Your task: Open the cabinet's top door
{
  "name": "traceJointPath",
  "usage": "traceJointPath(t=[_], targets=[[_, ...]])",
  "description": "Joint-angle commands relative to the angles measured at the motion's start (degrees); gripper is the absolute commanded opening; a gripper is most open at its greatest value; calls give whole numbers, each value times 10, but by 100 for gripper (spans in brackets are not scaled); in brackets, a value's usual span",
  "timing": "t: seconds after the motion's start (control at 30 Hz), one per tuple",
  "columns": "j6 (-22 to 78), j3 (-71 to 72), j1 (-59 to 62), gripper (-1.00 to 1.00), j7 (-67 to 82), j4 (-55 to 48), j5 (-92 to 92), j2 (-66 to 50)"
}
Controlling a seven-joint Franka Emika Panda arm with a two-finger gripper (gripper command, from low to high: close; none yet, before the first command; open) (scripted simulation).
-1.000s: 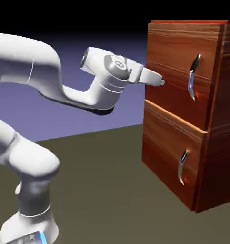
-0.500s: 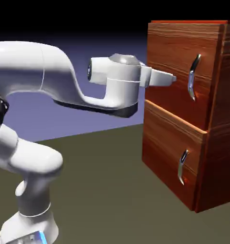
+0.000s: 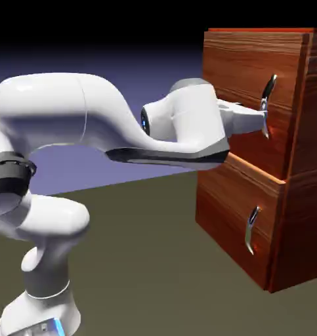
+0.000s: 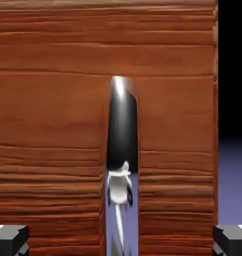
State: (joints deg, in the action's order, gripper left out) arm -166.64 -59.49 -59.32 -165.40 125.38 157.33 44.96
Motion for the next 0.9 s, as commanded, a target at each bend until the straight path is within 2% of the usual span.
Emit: traceJointPath(t=[0.0,0.07,0.1,0.53,0.87], targets=[[2,-15,-21,0,-3,-15,3,-8],[4,-35,-48,0,-6,-34,8,-19],[4,-35,-48,-100,-6,-34,8,-19],[87,181,201,-100,-3,114,-115,-26],[113,382,409,-100,-7,201,-235,-3]])
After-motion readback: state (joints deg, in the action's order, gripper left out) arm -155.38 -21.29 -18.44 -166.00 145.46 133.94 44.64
